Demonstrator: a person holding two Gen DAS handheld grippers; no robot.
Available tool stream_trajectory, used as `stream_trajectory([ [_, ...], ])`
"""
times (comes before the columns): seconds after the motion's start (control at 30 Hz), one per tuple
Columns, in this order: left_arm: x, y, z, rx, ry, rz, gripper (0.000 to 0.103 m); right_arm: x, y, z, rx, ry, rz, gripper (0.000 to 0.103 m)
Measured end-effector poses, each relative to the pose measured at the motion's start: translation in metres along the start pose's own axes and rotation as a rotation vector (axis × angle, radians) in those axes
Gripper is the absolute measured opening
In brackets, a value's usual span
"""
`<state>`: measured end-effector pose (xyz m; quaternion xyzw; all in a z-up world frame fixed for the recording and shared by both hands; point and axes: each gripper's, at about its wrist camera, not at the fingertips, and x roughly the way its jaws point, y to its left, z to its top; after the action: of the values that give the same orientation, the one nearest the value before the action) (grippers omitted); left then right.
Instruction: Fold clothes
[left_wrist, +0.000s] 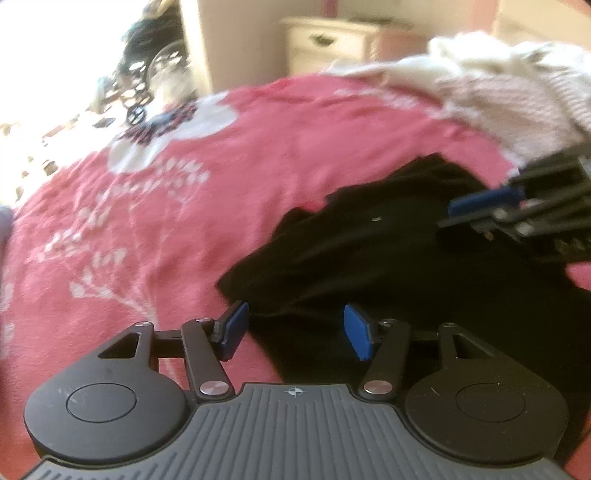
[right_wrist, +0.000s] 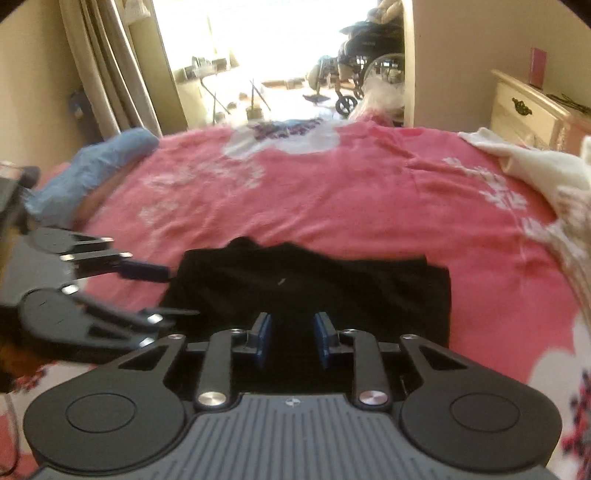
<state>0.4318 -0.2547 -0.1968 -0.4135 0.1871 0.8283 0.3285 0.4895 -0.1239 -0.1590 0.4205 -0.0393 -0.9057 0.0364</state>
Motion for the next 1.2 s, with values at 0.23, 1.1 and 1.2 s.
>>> stream_trajectory([
  [0.23, 0.006, 0.002, 0.004, -0.037, 0.049, 0.032, 0.067, 0.017, -0.043, 0.02, 0.114, -0.061, -0.173, 0.025],
  [1.1, -0.004, -0.008, 0.011, -0.079, 0.115, 0.145, 0.073, -0.045, -0.028, -0.025, 0.275, 0.087, 0.135, 0.025],
  [1.2, -0.023, -0.006, 0.012, -0.102, 0.074, 0.138, 0.073, -0.052, -0.023, -0.038, 0.275, 0.097, 0.135, 0.025],
])
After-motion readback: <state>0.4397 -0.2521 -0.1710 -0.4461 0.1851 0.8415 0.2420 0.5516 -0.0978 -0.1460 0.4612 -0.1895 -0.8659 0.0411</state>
